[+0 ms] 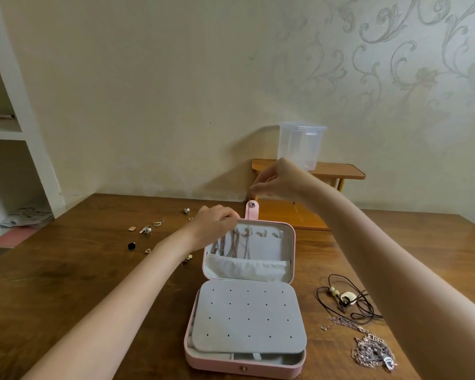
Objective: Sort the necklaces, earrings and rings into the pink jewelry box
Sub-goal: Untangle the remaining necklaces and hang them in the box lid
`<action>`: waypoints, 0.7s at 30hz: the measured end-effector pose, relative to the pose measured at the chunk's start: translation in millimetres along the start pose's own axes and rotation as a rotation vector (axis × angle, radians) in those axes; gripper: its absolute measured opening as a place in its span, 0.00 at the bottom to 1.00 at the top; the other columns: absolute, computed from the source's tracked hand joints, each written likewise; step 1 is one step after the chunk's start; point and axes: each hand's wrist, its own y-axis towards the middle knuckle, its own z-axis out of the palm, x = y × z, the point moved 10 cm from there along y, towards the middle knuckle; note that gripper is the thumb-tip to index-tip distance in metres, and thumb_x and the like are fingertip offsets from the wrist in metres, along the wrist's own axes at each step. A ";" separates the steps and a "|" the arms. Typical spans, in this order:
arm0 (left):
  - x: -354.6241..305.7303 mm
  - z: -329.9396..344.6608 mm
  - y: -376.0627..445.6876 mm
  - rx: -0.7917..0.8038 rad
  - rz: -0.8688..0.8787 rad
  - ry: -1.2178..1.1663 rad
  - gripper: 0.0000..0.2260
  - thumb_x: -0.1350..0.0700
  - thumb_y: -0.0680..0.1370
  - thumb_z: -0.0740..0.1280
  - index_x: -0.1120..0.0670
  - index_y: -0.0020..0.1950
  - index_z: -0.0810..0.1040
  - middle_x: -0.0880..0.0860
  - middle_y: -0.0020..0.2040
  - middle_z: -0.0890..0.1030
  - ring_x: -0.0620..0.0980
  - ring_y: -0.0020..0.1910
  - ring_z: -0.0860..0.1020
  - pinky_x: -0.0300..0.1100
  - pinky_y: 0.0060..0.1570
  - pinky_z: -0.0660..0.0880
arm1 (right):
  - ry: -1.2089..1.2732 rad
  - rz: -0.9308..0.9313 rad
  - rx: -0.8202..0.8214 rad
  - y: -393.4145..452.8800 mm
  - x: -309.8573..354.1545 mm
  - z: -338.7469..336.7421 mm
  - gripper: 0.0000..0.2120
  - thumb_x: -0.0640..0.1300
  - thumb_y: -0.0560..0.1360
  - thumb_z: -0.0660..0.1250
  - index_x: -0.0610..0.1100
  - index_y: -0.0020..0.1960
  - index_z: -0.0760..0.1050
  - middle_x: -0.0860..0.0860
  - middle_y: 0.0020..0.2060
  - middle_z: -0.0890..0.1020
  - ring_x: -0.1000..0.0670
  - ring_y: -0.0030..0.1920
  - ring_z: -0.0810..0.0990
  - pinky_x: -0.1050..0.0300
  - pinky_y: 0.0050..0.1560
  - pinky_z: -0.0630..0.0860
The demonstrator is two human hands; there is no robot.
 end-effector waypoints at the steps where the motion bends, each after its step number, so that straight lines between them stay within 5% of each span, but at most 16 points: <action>1: -1.2 0.3 1.0 0.012 0.003 0.008 0.10 0.50 0.79 0.59 0.49 0.57 0.75 0.49 0.55 0.74 0.50 0.61 0.66 0.50 0.61 0.67 | -0.005 -0.008 -0.001 -0.8 -2.4 3.7 0.07 0.43 0.73 0.69 0.40 0.47 0.82 0.51 0.35 0.79 0.50 0.40 0.77 0.62 0.41 0.76; 3: -2.0 1.4 2.7 0.037 0.009 0.044 0.11 0.47 0.76 0.64 0.47 0.57 0.75 0.49 0.53 0.75 0.50 0.58 0.69 0.50 0.58 0.71 | -0.018 -0.022 -0.004 -3.5 -6.7 10.4 0.08 0.44 0.73 0.69 0.41 0.47 0.82 0.50 0.37 0.81 0.53 0.38 0.76 0.62 0.40 0.76; 7: 0.2 -0.7 5.7 -0.014 -0.025 0.119 0.20 0.35 0.69 0.66 0.47 0.53 0.76 0.50 0.50 0.77 0.47 0.52 0.72 0.43 0.46 0.73 | -0.020 -0.037 -0.010 -11.1 -12.7 19.1 0.08 0.43 0.73 0.69 0.40 0.47 0.83 0.54 0.33 0.78 0.60 0.32 0.72 0.77 0.27 0.66; 11: -7.2 -11.9 5.5 -0.165 -0.006 0.075 0.11 0.43 0.73 0.68 0.51 0.46 0.79 0.52 0.47 0.80 0.48 0.47 0.76 0.45 0.45 0.74 | 0.000 -0.049 -0.071 -17.0 -17.3 18.9 0.08 0.43 0.74 0.67 0.39 0.45 0.82 0.57 0.27 0.72 0.58 0.27 0.68 0.75 0.24 0.64; 18: -5.9 -11.6 4.6 -0.170 0.028 0.010 0.11 0.45 0.72 0.70 0.52 0.44 0.81 0.49 0.40 0.80 0.45 0.39 0.76 0.38 0.34 0.68 | -0.046 0.008 -0.249 -27.8 -47.6 9.4 0.07 0.44 0.73 0.69 0.40 0.45 0.82 0.57 0.28 0.72 0.57 0.29 0.70 0.66 0.30 0.64; 21: -6.7 -11.1 5.8 -0.180 0.051 -0.010 0.09 0.48 0.73 0.70 0.53 0.44 0.82 0.50 0.40 0.80 0.47 0.41 0.77 0.40 0.38 0.70 | -0.029 0.054 -0.266 -34.3 -65.1 8.6 0.08 0.46 0.72 0.70 0.41 0.43 0.82 0.54 0.31 0.75 0.57 0.30 0.70 0.66 0.30 0.64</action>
